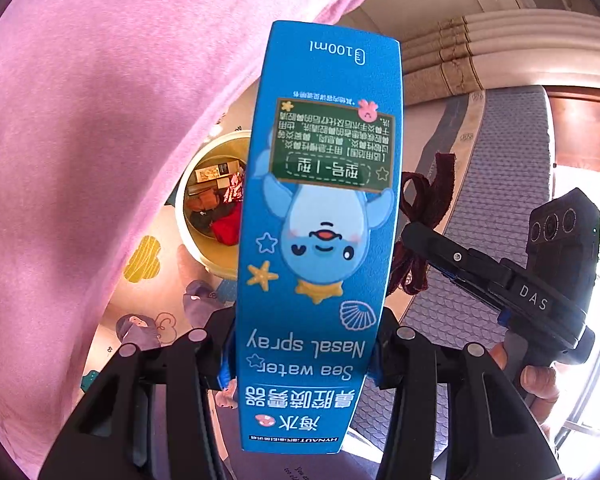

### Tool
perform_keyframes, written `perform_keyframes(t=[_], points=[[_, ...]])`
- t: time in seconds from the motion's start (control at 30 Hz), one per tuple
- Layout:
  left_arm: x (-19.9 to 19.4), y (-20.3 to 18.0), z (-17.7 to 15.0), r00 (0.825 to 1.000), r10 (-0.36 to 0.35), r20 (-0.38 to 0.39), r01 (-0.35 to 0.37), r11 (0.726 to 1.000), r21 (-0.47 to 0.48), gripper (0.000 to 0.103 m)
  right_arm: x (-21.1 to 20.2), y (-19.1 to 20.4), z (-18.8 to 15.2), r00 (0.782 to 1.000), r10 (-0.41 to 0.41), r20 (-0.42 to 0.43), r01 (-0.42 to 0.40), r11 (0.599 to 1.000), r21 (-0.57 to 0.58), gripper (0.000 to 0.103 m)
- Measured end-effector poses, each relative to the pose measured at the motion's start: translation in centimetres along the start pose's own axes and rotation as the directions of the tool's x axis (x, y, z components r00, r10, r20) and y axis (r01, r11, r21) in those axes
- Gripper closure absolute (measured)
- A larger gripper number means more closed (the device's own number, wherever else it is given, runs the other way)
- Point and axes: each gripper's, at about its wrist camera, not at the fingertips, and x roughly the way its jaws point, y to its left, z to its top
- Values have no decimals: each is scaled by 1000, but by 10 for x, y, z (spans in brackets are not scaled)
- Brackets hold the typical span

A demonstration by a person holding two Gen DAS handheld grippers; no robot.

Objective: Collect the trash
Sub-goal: 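Carry the box and ribbon over the yellow bucket and open both tools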

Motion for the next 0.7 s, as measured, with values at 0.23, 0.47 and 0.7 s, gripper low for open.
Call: perform_keyframes(t=[0.23,0.47,0.7], points=[[29,-19,15,998,18,-62,-17,1000,13,31,-12,-30,10,1000,-7,2,6,998,55,70],[36,-22,22,996,56,-74,-55,998,12,31,-12,-40,18,1000,7,-10,-6,997,75,70],[25,-15,29,998,52,-39,-53,998,-28,30,-7,-22,25,999,24,-29,-23,999,36,70]])
